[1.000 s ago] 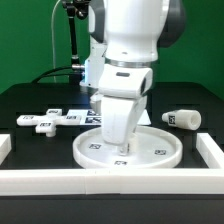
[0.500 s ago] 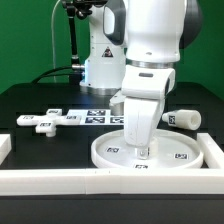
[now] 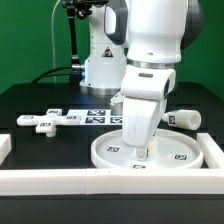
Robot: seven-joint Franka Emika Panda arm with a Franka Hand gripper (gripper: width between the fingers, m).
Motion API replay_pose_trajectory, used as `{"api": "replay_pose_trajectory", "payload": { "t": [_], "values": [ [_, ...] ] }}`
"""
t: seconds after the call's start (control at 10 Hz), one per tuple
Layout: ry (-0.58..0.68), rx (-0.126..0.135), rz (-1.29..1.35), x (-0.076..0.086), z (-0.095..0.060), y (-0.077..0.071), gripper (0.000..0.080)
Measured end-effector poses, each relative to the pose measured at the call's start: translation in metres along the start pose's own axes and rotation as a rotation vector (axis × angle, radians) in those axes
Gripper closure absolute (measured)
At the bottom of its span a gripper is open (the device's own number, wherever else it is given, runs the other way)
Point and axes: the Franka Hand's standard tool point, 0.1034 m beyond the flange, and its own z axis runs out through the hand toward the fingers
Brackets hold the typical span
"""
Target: Assemble round table
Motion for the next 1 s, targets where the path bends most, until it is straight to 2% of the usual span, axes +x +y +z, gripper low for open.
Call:
{"api": "replay_pose_trajectory", "payload": {
  "t": [0.1, 0.3, 0.5, 0.6, 0.8, 1.0],
  "values": [
    [0.000, -0.002, 0.007, -0.001, -0.003, -0.001, 0.0183],
    [-0.001, -0.014, 0.083, -0.003, -0.023, -0.013, 0.0155],
    [0.013, -0.044, 0.218, 0.003, -0.052, -0.041, 0.0151],
    [0.017, -0.049, 0.292, 0.012, -0.060, -0.053, 0.0151],
    [0.032, -0.066, 0.407, 0.045, -0.075, -0.077, 0.0150],
    [0.044, -0.068, 0.416, 0.072, -0.076, -0.086, 0.0151]
  ]
}}
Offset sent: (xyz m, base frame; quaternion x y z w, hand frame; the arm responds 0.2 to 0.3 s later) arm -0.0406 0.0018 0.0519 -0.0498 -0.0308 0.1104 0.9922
